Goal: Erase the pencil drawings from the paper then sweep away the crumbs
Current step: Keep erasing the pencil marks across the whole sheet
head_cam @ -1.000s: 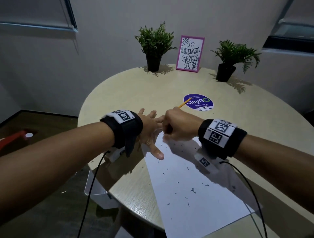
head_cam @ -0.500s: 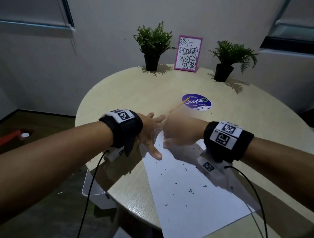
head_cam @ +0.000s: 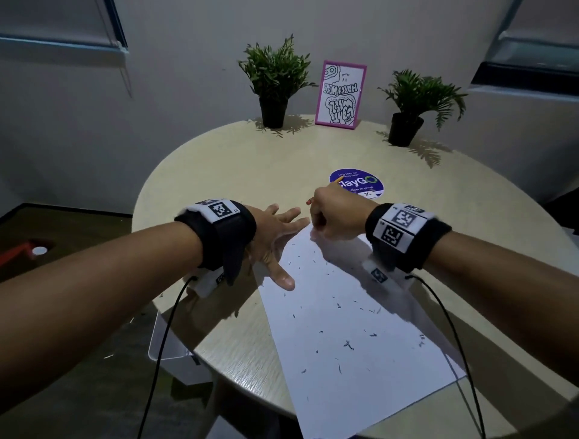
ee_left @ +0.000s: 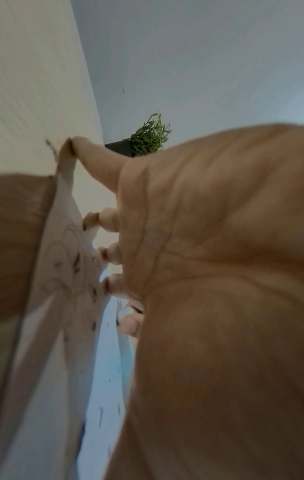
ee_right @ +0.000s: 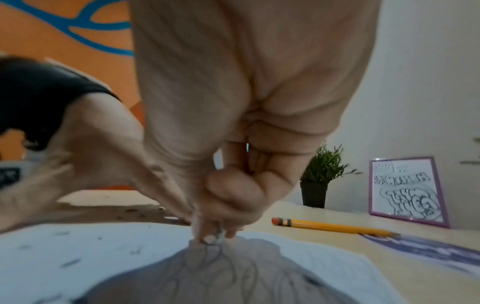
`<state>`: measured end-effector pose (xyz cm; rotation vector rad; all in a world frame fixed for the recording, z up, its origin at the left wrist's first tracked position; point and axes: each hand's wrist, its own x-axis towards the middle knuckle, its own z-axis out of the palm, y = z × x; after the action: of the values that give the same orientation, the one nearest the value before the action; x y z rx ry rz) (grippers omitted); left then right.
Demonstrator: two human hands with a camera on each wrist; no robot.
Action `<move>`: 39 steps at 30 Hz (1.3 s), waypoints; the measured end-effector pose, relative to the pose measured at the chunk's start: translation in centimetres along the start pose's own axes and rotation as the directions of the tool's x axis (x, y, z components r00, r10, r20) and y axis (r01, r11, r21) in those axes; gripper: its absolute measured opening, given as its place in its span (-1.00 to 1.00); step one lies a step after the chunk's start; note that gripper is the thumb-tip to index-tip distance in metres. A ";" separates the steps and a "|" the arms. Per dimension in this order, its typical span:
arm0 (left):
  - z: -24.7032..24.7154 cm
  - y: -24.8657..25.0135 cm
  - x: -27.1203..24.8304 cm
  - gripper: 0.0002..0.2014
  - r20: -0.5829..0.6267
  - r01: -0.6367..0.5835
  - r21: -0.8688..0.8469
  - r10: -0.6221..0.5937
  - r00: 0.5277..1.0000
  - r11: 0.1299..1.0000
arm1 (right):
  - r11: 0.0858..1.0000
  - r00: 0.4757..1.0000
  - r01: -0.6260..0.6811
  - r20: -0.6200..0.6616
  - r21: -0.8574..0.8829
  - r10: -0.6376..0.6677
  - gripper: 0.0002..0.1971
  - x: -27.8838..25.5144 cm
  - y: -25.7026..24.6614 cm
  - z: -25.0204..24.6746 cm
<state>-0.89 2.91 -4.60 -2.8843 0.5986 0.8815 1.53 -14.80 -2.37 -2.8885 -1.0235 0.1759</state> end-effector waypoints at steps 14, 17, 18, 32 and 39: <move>-0.3 0.7 -0.3 0.30 0.010 0.016 0.017 -0.017 1.000 1.000 | 0.997 0.998 0.047 0.042 0.056 -0.050 -0.81 -1.2 -1.3 0.6; -0.4 0.5 -0.3 0.29 0.014 0.012 0.003 -0.012 1.000 1.000 | 0.992 0.989 0.095 0.109 0.083 -0.104 -0.79 -2.1 -2.4 0.6; -0.4 0.4 -0.2 0.34 0.015 0.014 0.004 -0.014 1.000 1.000 | 0.992 0.991 0.083 0.094 0.096 -0.092 -0.77 -1.9 -1.8 0.4; -0.2 0.4 0.1 0.39 0.025 0.033 -0.002 -0.033 0.999 0.999 | 0.989 0.997 0.043 0.056 0.143 -0.052 -0.75 -1.9 0.7 0.3; 0.0 0.2 0.3 0.43 0.013 0.007 -0.002 -0.007 1.000 1.000 | 0.994 0.991 0.063 0.111 0.084 -0.073 -0.77 -2.1 -1.5 0.6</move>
<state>-0.73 2.63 -4.78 -2.8782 0.5867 0.8995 -1.13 -14.97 -2.61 -2.7951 -1.1042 0.3731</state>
